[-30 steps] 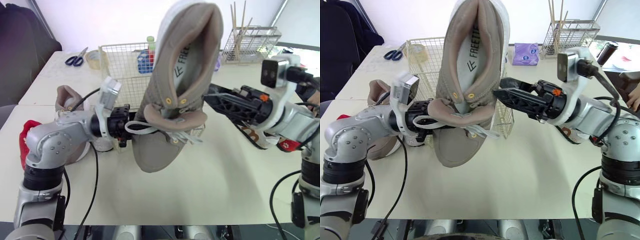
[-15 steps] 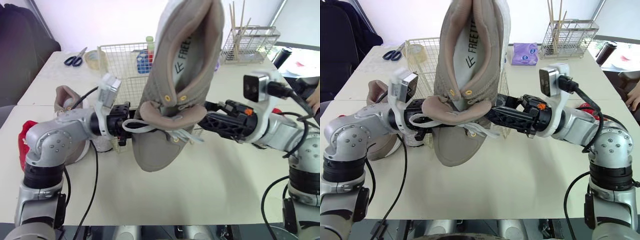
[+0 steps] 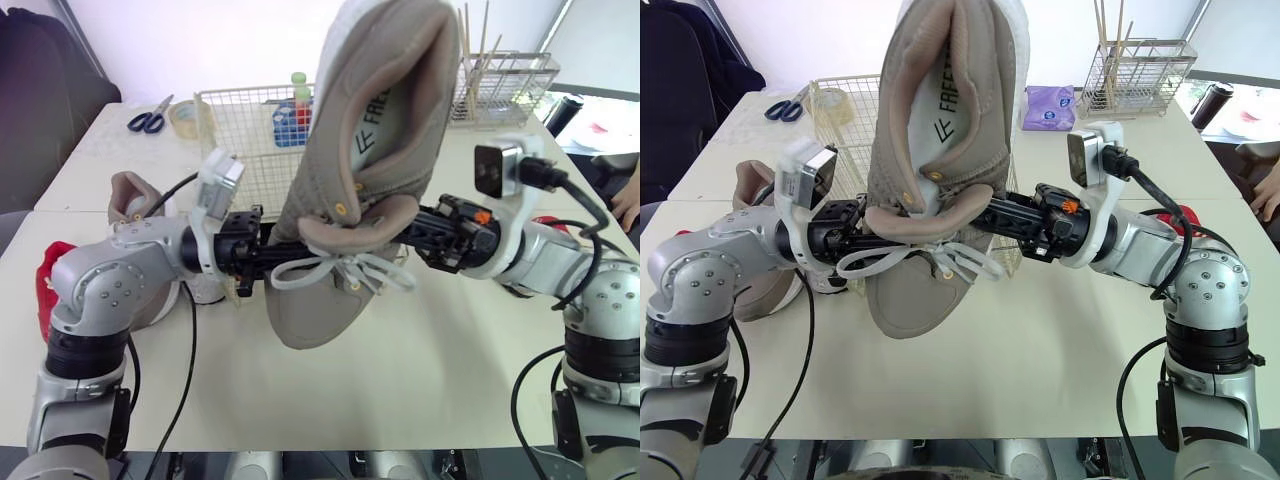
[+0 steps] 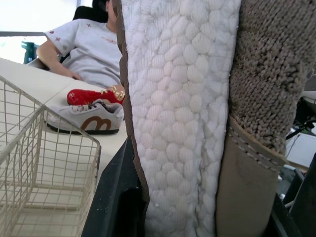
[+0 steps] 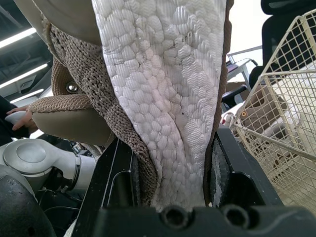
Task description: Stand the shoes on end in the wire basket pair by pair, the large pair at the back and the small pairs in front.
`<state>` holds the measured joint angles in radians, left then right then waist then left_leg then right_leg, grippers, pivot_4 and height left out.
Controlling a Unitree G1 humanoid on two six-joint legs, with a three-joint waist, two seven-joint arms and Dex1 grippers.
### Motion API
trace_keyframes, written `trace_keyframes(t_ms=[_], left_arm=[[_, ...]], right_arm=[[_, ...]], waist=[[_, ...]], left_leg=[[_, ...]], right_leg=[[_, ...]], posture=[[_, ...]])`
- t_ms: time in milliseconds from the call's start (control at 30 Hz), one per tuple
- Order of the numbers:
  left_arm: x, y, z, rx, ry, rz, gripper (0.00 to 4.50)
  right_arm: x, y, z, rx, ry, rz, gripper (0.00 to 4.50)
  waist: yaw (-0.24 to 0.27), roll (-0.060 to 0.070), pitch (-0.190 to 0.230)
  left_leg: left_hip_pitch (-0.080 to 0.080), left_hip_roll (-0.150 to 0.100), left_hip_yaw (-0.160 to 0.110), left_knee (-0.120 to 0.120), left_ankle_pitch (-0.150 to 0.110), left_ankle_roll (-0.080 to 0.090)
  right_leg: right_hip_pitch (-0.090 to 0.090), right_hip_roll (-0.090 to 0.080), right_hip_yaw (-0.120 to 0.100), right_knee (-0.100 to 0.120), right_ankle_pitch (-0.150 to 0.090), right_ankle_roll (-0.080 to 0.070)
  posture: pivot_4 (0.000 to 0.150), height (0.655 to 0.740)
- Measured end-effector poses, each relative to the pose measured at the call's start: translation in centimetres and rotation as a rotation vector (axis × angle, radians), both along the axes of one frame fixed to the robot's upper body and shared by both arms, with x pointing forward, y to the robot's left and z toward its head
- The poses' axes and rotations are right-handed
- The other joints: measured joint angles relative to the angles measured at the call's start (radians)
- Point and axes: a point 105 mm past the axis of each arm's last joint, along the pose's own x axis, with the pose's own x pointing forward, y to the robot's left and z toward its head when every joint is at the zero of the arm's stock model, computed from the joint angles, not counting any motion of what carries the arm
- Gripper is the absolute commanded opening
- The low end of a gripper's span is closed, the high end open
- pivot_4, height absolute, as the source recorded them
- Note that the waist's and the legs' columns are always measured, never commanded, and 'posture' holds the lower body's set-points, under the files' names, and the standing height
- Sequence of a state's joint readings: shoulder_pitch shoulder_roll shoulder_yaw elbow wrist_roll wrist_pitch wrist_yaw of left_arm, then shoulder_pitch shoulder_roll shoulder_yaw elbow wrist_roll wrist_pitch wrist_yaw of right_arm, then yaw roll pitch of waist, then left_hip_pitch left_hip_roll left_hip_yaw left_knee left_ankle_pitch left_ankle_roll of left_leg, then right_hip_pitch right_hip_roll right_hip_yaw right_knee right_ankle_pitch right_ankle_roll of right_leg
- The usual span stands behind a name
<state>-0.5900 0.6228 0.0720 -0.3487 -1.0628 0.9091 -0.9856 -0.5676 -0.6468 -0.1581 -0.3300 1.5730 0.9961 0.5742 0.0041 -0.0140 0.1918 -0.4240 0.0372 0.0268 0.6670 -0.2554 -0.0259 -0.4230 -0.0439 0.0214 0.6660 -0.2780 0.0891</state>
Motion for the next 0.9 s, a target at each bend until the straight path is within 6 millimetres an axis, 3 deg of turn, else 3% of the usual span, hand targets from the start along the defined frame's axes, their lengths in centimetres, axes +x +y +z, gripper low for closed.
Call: trace_keyframes(t_ms=[200, 233, 433, 600, 733, 900], left_arm=[[-0.1, 0.7, -0.2, 0.05, -0.003, 0.002, 4.14], [0.0, 0.8, -0.2, 0.054, -0.003, 0.006, 4.47], [0.1, 2.9, 0.9, 0.11, -0.058, 0.084, 4.47], [0.0, 6.8, 3.5, 0.166, -0.124, 0.222, 4.47], [-0.3, 9.3, 5.2, 0.161, -0.149, 0.319, 4.47], [-0.9, 10.1, 4.0, 0.171, -0.089, 0.354, 4.47]], right_arm=[[-0.2, 0.4, 0.4, -0.017, -0.021, 0.018, 1.23], [-0.3, 0.5, 0.5, -0.02, -0.029, 0.023, 1.23], [0.0, 0.7, 2.4, -0.06, -0.122, 0.015, 1.23], [1.5, -0.7, 6.7, -0.061, -0.282, -0.021, 1.23], [3.7, -2.5, 10.3, -0.014, -0.44, -0.081, 1.23], [8.4, -3.1, 12.2, -0.014, -0.602, -0.175, 1.23]], waist=[[-0.001, 0.0, 0.0], [-0.002, 0.0, 0.0], [-0.006, 0.0, 0.0], [-0.018, 0.0, 0.001], [-0.019, 0.0, 0.001], [-0.024, 0.001, 0.001]], left_leg=[[0.0, 0.0, 0.0, 0.0, 0.0, 0.0], [0.0, 0.0, 0.0, 0.0, 0.0, 0.0], [0.0, 0.0, 0.0, 0.0, 0.0, 0.0], [-0.001, 0.0, 0.001, -0.002, 0.0, 0.0], [-0.001, 0.0, 0.001, -0.002, 0.0, 0.0], [-0.001, 0.0, 0.003, -0.002, 0.0, 0.0]], right_leg=[[0.0, 0.0, 0.0, 0.0, 0.0, 0.0], [0.0, 0.0, 0.0, 0.0, 0.0, 0.0], [-0.001, 0.0, 0.0, 0.0, 0.0, 0.0], [-0.003, 0.0, 0.0, -0.001, 0.0, 0.0], [-0.003, 0.0, 0.0, -0.001, 0.0, 0.0], [-0.004, -0.001, 0.001, -0.001, 0.0, 0.0]], posture=[[0.15, 0.74], [0.15, 0.74], [0.15, 0.74], [0.15, 0.74], [0.15, 0.74], [0.15, 0.74]])
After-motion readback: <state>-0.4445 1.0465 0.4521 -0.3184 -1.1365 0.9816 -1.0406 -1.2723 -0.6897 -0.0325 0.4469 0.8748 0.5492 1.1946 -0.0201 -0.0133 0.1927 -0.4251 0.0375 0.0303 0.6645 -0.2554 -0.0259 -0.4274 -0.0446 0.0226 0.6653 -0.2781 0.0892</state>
